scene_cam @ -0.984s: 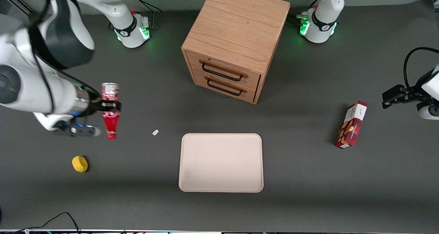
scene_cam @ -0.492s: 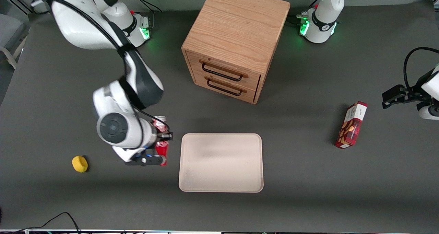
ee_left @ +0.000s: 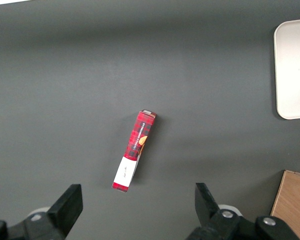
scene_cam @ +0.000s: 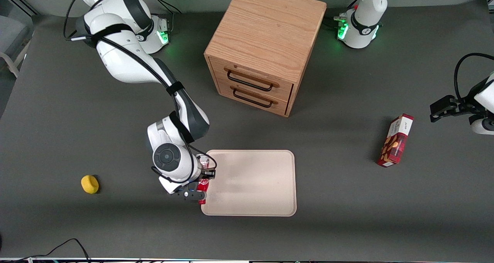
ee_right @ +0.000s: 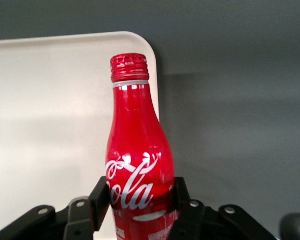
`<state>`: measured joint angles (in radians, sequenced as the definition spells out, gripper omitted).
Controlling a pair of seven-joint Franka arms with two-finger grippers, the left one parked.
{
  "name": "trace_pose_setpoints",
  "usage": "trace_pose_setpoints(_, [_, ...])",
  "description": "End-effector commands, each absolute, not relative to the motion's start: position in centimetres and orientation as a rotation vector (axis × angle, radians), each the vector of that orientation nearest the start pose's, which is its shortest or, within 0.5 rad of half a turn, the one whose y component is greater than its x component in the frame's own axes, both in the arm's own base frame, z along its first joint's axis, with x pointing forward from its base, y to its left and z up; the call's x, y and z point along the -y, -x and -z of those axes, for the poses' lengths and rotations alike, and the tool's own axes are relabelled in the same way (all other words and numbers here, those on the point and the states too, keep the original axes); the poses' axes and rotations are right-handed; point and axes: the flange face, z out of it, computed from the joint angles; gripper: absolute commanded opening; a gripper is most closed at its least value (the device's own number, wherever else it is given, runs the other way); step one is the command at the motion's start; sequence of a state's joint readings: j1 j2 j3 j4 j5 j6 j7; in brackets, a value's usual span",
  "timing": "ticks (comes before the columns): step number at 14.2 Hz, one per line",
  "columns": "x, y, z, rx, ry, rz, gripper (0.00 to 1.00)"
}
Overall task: Place coke bottle on tray
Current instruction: 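Carry the upright bottle over the cream tray's edge and lower it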
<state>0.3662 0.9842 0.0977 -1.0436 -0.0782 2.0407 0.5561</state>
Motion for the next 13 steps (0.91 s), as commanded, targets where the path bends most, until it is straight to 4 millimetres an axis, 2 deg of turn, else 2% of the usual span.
trace_pose_setpoints(1, [-33.9,-71.2,-22.9,-0.193,3.144,0.104,0.00])
trace_pose_setpoints(2, [-35.0,-70.7,-22.4,-0.162,3.165,0.122,0.00])
trace_pose_setpoints(7, [-35.5,-70.5,-20.4,-0.141,3.173,0.150,0.00])
trace_pose_setpoints(8, [-35.5,-70.5,-20.5,-0.140,3.171,0.154,0.21])
trace_pose_setpoints(9, [-35.5,-70.5,-20.4,-0.137,3.174,0.153,0.65])
trace_pose_setpoints(10, [-35.4,-70.5,-20.4,-0.134,3.176,0.155,1.00])
trace_pose_setpoints(13, [-35.4,-70.5,-20.3,-0.131,3.178,0.154,1.00])
